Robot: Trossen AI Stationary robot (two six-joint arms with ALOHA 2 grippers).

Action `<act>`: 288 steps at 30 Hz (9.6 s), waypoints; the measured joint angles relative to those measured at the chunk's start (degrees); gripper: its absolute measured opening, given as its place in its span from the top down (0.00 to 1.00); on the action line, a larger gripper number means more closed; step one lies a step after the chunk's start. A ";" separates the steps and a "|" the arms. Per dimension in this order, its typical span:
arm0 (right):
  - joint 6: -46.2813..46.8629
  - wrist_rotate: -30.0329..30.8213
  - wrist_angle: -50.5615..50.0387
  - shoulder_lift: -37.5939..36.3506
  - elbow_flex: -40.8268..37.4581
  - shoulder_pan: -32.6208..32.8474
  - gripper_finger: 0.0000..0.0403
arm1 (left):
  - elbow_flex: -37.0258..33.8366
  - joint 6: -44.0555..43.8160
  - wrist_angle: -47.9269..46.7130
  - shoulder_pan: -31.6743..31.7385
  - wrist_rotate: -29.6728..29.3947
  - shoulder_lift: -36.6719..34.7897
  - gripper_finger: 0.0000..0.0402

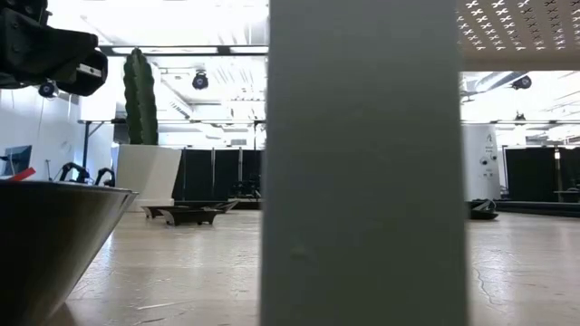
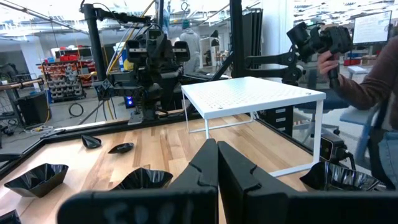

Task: Pick & Place Mini shaped plates
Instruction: Put the square plate on the shelf

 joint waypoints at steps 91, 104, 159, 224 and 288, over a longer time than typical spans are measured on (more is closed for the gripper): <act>-6.73 18.62 4.31 0.37 -0.02 -0.04 0.98 | 38.93 -58.30 -49.33 23.85 -10.62 52.27 0.77; -3.44 18.60 4.32 0.37 -0.02 -0.04 0.98 | 38.88 -52.25 -47.08 37.85 -7.64 63.55 0.78; -4.39 18.60 4.33 0.37 -0.02 -0.03 0.98 | 38.73 -43.42 -35.04 42.03 -2.56 81.46 0.78; -2.23 18.45 4.33 0.39 0.00 -0.01 0.98 | 83.32 -43.33 -47.67 13.04 5.10 80.05 1.00; 31.84 -0.34 -70.97 28.77 49.57 0.02 0.98 | 103.45 -48.04 -41.79 7.54 28.59 110.73 1.00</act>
